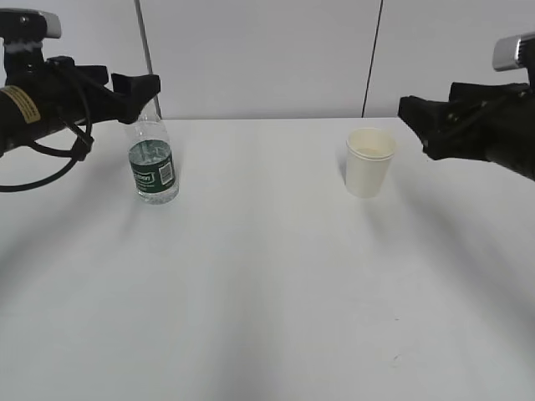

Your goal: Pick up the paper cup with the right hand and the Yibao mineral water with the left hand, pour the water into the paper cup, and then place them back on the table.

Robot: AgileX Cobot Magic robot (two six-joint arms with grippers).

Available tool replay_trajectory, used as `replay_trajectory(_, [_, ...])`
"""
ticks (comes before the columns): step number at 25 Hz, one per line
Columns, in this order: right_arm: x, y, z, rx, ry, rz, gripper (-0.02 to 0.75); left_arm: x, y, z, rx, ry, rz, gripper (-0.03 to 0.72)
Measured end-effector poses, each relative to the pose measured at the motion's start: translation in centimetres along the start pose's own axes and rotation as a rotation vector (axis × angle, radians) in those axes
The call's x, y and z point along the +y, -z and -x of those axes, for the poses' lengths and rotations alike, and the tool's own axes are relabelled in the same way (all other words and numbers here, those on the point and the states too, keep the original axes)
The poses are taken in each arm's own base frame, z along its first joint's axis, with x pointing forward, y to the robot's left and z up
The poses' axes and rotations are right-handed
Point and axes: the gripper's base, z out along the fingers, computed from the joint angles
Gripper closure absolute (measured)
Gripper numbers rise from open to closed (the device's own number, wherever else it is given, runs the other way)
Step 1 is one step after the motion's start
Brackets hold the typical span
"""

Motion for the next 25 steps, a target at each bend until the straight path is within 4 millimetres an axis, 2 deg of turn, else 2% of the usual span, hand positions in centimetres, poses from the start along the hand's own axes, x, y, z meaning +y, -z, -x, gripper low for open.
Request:
replay_trajectory(4, [-0.8,-0.8,2.0,0.040,-0.020,-0.049,0.145,-0.1,1.2,2.3,0.010,0.021,0.047,0.099])
replay_trajectory(10, [-2.0,-1.9,5.3,0.111,-0.095,-0.122,0.146,-0.1,4.1,5.9,0.074,0.017,0.177,0.103])
replay_trajectory(19, [-3.8,-2.3,9.4,0.202,-0.108,-0.271,0.151,0.4,7.8,7.0,0.290,0.098,0.413,0.110])
replay_trajectory(22, [-4.3,-2.2,10.6,0.231,-0.109,-0.317,0.151,0.2,8.4,6.9,0.426,0.123,0.503,0.127])
replay_trajectory(25, [-4.8,-1.8,10.8,0.308,-0.125,-0.379,0.152,-0.6,8.7,7.2,0.569,0.130,0.580,0.134])
